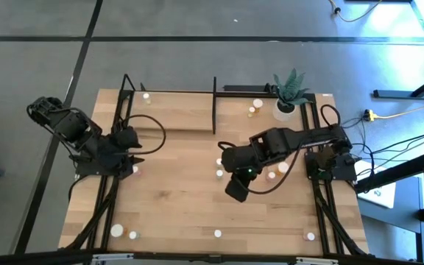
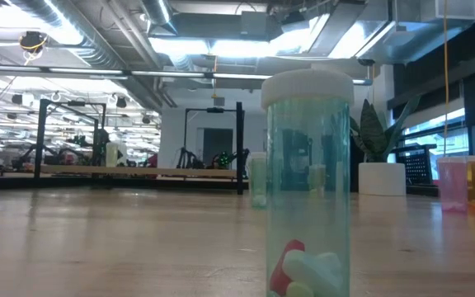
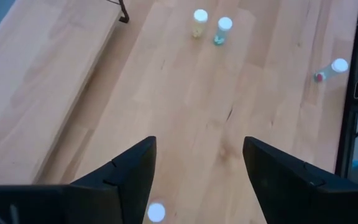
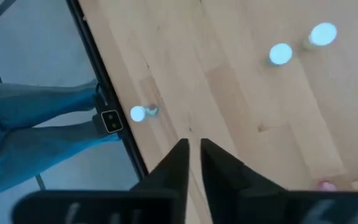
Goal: Pick and place medicine bottles onto shelf by color
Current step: Put the top green pill bottle on the shelf
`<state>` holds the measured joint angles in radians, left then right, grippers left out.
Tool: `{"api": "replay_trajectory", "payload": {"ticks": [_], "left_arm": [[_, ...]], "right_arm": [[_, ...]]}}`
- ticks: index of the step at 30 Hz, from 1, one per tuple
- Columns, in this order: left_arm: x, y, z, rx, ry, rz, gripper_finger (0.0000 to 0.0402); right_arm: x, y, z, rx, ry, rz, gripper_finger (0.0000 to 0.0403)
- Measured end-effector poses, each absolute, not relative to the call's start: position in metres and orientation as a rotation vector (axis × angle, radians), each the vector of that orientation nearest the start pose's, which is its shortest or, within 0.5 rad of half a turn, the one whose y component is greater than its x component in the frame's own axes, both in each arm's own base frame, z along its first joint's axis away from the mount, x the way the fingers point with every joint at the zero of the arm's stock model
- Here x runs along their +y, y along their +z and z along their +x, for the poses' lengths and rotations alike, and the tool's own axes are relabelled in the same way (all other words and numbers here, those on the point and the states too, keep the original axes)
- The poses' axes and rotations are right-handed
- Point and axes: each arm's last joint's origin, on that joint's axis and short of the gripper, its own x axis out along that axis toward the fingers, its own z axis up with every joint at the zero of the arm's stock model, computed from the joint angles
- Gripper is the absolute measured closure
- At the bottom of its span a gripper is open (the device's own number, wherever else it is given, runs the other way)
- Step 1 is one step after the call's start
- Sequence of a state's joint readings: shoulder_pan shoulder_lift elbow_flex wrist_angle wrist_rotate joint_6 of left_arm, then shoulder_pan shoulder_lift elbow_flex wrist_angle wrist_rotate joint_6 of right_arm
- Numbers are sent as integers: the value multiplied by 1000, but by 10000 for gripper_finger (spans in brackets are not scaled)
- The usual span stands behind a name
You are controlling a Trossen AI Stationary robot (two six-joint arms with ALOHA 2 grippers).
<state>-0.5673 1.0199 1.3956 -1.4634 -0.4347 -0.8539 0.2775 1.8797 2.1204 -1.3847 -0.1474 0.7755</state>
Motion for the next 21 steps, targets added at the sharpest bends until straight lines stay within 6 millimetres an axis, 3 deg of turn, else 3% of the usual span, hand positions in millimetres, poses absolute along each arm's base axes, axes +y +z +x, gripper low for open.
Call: {"api": "replay_trajectory", "payload": {"ticks": [8, 13, 17, 21], "left_arm": [[-61, 391, 116, 905, 282, -253, 168], [-61, 391, 116, 905, 283, -254, 168], [-61, 391, 117, 905, 283, -253, 168], [-61, 391, 117, 903, 285, -256, 168]], "right_arm": [[102, 379, 354, 1196, -132, 488, 245], [104, 361, 368, 1203, -164, 345, 190], [107, 341, 380, 1255, -178, 317, 168], [107, 323, 392, 1264, -320, 414, 166]]}}
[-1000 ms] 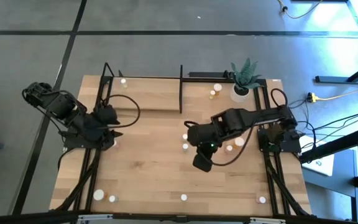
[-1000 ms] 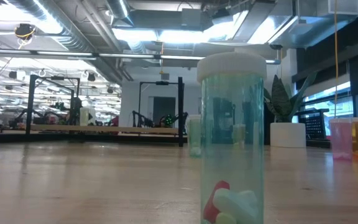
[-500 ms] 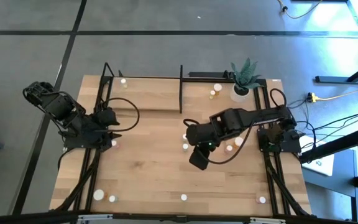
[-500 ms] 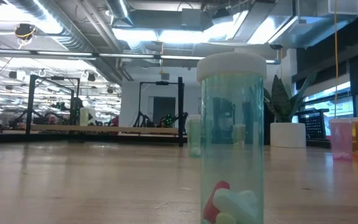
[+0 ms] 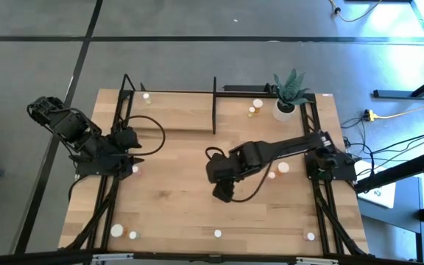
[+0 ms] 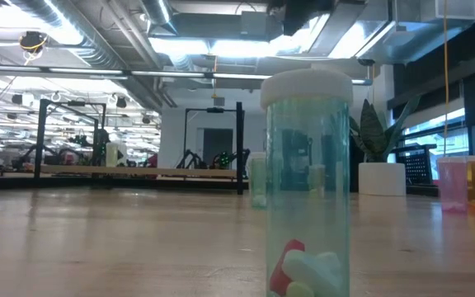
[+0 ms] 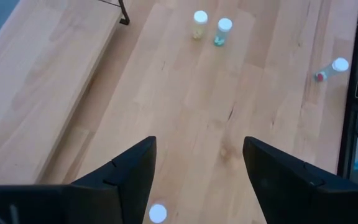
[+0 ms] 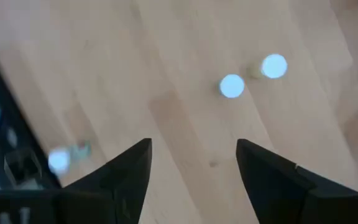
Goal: Pick and place medicine bottles onto shelf by color
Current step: Put the top green pill bottle on the shelf
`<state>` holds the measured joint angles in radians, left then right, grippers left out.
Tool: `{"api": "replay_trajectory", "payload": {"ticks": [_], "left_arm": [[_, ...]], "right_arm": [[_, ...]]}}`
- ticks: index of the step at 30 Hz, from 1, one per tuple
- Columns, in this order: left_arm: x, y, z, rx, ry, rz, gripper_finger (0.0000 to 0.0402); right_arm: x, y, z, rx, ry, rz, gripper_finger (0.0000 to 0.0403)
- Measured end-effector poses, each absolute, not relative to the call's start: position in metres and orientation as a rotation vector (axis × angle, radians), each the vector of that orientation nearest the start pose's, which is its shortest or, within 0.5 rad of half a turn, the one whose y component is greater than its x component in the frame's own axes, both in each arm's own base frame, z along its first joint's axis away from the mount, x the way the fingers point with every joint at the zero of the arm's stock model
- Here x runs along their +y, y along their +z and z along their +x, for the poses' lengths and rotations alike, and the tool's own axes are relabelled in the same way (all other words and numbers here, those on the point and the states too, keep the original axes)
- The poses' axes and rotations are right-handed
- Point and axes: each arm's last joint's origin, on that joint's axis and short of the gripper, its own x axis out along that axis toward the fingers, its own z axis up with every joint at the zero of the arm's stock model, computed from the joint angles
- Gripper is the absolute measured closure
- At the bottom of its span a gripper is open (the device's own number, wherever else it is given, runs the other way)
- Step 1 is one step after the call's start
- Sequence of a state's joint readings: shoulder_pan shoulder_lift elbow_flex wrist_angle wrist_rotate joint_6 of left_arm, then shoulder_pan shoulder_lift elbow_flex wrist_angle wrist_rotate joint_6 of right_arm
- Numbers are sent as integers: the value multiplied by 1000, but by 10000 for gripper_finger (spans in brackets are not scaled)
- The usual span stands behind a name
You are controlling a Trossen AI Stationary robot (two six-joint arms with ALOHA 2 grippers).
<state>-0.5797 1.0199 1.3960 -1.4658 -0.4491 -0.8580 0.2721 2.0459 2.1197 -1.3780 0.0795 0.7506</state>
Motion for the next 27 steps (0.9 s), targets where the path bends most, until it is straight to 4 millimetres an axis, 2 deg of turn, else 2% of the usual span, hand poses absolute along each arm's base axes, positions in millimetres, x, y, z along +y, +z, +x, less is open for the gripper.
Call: {"api": "replay_trajectory", "payload": {"ticks": [6, 13, 23, 27], "left_arm": [[-61, 391, 117, 902, 288, -260, 168], [-61, 391, 117, 902, 288, -261, 168], [-61, 391, 117, 902, 289, -263, 168], [-61, 391, 117, 902, 289, -263, 168]], "right_arm": [[93, 298, 411, 1219, -624, 740, 171], [78, 277, 427, 1181, -803, 964, 171], [77, 246, 440, 1270, -831, 983, 171], [77, 240, 442, 1281, -841, 978, 171]]}}
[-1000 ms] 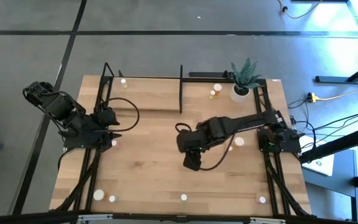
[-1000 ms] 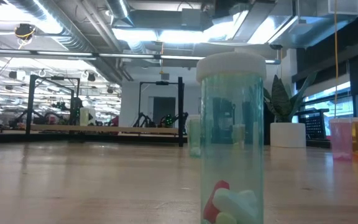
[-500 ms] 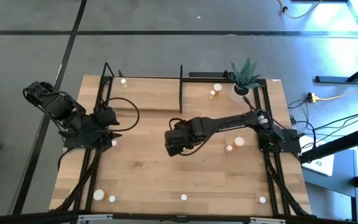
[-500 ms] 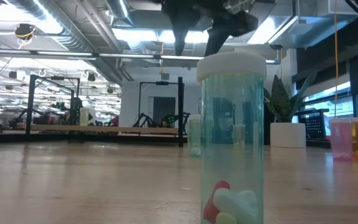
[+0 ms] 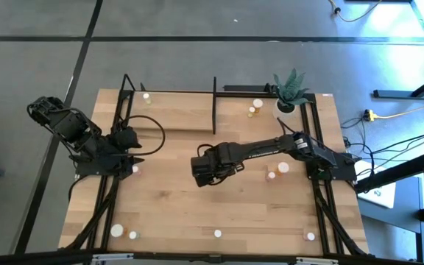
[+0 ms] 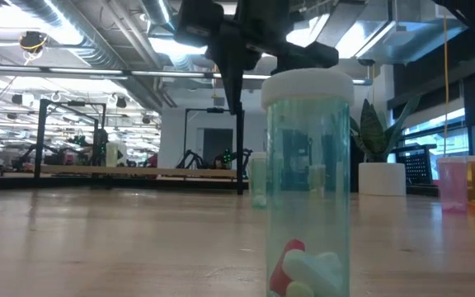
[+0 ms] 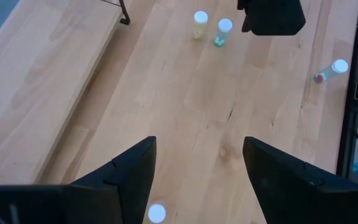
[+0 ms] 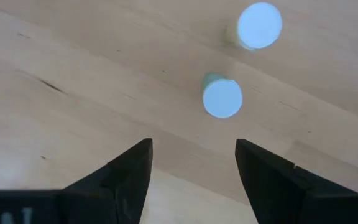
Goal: Pick and place medicine bottles onto shelf by color
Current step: Put the top green pill bottle on the shelf
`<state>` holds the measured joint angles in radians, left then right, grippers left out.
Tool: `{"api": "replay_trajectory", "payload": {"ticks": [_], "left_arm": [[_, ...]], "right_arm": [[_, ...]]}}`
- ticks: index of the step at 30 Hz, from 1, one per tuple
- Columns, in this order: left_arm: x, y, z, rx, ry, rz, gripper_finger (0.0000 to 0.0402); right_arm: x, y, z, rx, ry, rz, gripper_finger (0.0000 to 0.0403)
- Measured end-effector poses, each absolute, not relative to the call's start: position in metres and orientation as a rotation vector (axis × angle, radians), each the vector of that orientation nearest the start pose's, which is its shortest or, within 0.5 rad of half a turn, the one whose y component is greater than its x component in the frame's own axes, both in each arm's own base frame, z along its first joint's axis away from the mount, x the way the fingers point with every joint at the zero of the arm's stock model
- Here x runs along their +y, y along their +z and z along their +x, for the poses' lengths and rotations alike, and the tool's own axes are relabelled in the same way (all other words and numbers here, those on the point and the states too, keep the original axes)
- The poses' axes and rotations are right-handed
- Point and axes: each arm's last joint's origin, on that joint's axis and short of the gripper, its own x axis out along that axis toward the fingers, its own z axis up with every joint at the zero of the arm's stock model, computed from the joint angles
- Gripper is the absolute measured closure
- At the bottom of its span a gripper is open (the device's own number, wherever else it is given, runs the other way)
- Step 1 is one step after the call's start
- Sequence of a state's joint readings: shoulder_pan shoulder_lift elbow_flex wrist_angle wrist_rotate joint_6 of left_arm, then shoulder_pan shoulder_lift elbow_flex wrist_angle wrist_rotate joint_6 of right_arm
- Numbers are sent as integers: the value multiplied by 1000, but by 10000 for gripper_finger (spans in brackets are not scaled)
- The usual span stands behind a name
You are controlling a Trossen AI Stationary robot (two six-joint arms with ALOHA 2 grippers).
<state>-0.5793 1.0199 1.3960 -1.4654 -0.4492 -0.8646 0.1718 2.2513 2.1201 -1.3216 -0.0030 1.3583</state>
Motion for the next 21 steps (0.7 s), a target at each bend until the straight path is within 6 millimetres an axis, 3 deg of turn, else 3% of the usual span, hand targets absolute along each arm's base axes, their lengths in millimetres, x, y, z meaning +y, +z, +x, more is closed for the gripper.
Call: {"api": "replay_trajectory", "payload": {"ticks": [21], "left_arm": [[-61, 391, 117, 902, 288, -263, 168]], "right_arm": [[62, 225, 444, 1358, -885, 966, 171]]}}
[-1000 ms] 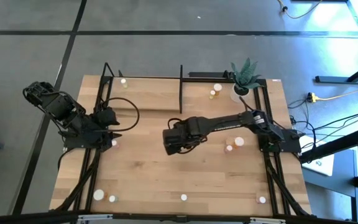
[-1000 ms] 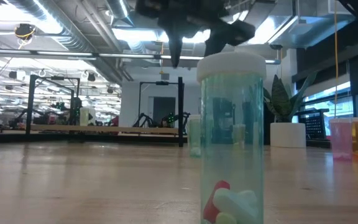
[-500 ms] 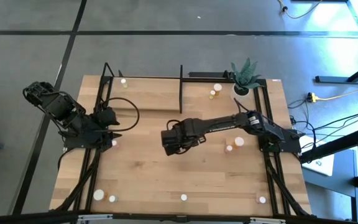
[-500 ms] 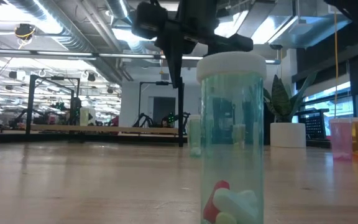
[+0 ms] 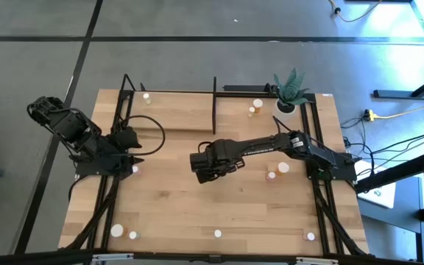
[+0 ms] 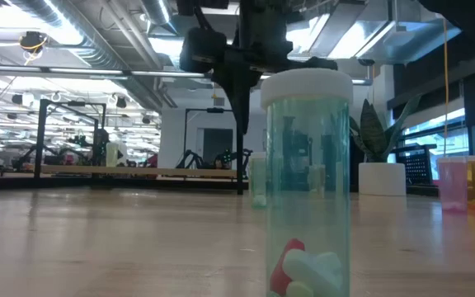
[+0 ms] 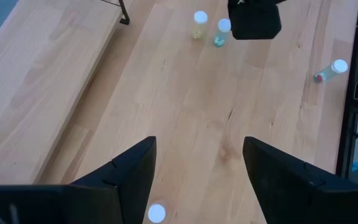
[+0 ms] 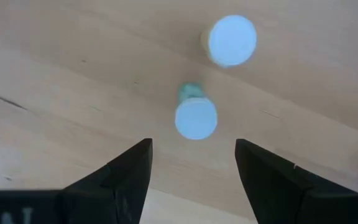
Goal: Pick and place medicine bottles onto shelf by color
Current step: Put the top green pill bottle on the shelf
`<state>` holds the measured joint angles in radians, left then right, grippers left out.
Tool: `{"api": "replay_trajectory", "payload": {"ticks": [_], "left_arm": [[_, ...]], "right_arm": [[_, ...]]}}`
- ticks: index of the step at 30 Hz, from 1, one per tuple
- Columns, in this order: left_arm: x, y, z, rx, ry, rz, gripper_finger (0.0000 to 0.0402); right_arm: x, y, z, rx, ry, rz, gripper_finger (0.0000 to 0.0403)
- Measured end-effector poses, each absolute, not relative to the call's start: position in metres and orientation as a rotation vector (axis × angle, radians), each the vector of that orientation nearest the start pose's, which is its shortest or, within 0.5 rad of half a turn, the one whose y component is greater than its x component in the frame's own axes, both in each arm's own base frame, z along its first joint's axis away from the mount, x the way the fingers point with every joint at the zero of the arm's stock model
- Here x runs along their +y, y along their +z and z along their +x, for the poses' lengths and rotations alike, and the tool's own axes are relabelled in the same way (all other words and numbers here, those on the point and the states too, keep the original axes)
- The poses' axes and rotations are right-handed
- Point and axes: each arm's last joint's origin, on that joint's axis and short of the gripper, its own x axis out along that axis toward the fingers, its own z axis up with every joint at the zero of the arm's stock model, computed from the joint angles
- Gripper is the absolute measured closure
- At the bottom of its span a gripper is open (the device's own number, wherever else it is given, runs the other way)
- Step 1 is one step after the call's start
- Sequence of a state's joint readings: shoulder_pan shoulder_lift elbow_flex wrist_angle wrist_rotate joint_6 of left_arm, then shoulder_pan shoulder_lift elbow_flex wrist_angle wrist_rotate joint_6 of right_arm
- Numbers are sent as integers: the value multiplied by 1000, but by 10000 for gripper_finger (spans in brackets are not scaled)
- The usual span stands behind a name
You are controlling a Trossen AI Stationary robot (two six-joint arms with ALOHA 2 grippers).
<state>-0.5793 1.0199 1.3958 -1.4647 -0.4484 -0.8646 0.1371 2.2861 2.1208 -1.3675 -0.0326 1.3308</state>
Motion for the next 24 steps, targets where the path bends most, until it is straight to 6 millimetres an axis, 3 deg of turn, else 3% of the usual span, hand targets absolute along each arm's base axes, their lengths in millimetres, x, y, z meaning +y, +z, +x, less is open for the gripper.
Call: {"api": "replay_trajectory", "payload": {"ticks": [24], "left_arm": [[-61, 391, 117, 902, 287, -263, 168]], "right_arm": [[61, 200, 452, 1394, -887, 909, 171]]}}
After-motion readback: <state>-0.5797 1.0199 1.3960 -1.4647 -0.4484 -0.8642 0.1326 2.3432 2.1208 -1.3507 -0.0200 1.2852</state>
